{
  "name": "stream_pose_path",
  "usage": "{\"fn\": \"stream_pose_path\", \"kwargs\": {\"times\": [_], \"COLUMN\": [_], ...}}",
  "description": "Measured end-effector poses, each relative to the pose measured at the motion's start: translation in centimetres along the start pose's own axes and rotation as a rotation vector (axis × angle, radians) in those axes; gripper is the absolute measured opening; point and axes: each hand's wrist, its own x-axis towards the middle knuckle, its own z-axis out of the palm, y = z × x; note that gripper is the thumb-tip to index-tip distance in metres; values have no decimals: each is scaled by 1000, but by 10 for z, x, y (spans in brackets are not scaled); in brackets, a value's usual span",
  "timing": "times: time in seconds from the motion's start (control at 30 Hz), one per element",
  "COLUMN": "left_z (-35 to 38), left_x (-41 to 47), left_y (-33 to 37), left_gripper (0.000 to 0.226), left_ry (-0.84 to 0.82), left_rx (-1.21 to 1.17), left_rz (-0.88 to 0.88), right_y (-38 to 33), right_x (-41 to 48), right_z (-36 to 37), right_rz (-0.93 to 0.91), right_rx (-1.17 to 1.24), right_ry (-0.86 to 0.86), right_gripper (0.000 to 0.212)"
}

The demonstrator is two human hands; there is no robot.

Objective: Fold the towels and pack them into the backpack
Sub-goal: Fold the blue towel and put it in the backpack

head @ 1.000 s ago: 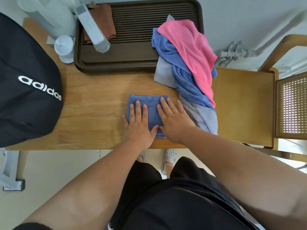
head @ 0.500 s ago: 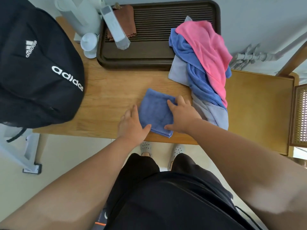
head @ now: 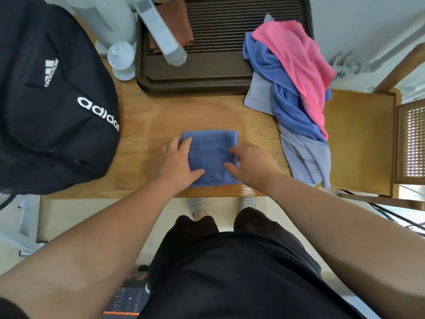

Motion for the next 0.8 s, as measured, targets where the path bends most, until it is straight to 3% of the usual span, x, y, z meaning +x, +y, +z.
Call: {"fn": "stream_pose_path", "kwargs": {"times": [0.13,0.27,0.43,0.57,0.8], "left_z": [-15,-29,-33,-37,-42], "left_x": [19,44,59,67,79], "left_y": [0,6,9,11,17], "left_gripper": [97,104,100,62,39], "left_ry": [39,-59,-130,-158,-157], "left_rx": [-66,-2,68,128,100], "left_rz": [91,153,190,220,268], "right_y": [-2,1,2,0,1], "right_x": [28,58,77,85,99], "right_z": [-10,-14,-20,-26,-33], "right_rz": [3,-11,-113,-163,-187], "right_rx": [-59,-217,-350,-432,-367], "right_ry": [149,-16,-99,-142,-191], "right_gripper": [73,89,79,69,51]}}
